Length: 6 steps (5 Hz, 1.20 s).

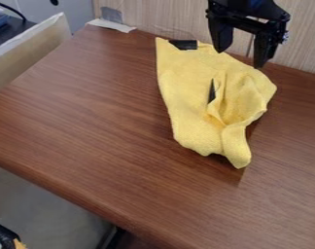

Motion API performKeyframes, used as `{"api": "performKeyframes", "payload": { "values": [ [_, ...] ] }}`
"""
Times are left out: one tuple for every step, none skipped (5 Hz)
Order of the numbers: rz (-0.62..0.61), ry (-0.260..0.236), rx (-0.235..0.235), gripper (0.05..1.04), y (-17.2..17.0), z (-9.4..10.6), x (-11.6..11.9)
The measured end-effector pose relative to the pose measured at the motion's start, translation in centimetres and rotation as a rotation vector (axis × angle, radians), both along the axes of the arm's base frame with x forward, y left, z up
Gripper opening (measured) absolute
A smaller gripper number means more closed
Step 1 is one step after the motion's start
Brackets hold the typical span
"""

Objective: Unfold the cloth from right to left

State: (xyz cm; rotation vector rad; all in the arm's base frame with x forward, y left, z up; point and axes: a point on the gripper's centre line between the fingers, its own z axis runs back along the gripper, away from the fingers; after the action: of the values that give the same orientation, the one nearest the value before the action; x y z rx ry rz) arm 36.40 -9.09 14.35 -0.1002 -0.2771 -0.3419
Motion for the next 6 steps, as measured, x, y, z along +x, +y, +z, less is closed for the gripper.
{"api": "performKeyframes", "payload": {
  "values": [
    [0.003, 0.033, 0.002, 1.000, -0.1, -1.2, 0.0],
    [0.025, 0.084, -0.007, 1.000, 0.4, -3.0, 0.3],
    [0.082, 0.103, -0.011, 1.000, 1.9, -3.8, 0.7],
    [0.117, 0.125, -0.013, 1.000, 2.8, -4.9, 1.0],
    [0.124, 0.132, -0.008, 1.000, 3.1, -5.4, 1.1],
    [0.120, 0.143, 0.021, 1.000, 3.2, -6.6, 1.2]
  ]
}}
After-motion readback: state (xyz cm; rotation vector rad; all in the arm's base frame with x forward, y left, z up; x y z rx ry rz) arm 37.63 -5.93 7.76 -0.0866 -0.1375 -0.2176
